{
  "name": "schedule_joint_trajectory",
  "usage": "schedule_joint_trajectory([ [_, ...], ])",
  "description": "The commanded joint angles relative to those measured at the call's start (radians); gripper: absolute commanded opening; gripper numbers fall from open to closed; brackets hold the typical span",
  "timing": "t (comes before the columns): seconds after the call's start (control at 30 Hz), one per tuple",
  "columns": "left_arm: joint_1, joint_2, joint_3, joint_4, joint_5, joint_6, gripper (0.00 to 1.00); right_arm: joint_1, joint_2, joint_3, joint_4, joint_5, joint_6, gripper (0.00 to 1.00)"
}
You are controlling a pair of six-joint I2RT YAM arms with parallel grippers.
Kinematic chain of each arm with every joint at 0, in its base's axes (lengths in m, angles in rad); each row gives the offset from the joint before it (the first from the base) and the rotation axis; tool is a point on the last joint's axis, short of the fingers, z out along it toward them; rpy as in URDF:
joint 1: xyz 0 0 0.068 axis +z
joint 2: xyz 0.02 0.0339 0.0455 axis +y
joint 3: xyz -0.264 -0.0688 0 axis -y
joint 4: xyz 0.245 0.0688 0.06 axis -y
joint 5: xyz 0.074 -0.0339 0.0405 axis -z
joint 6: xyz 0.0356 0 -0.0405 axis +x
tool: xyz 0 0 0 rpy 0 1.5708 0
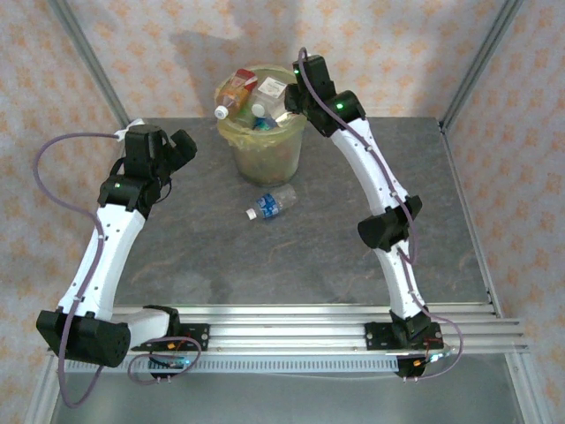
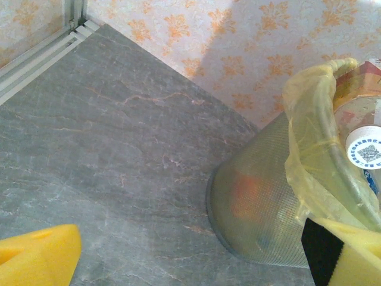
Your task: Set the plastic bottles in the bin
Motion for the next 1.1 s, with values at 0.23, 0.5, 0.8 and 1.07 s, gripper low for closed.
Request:
schedule_joint_trajectory([
  [0.23, -0.004, -0.014, -0.038, 0.067, 0.054, 0.047, 0.97, 0.003, -0.031, 0.046, -0.046, 0.02, -0.039, 0.67],
  [0.5, -0.155, -0.088, -0.161, 0.145, 0.054, 0.317, 0.98, 0.003, -0.145, 0.04, -0.107, 0.068, 0.015, 0.94],
  [0.8, -0.391, -0.072, -0.314, 0.175, -0.078, 0.45, 0.98, -0.011, -0.442, -0.332, -0.116, 0.302, 0.095, 0.99],
  [1.07, -0.604, 0.115, -0.319, 0.241, -0.254, 0.518, 0.98, -0.065, -0.84, -0.937, 0.069, 0.366, 0.202, 0.99],
])
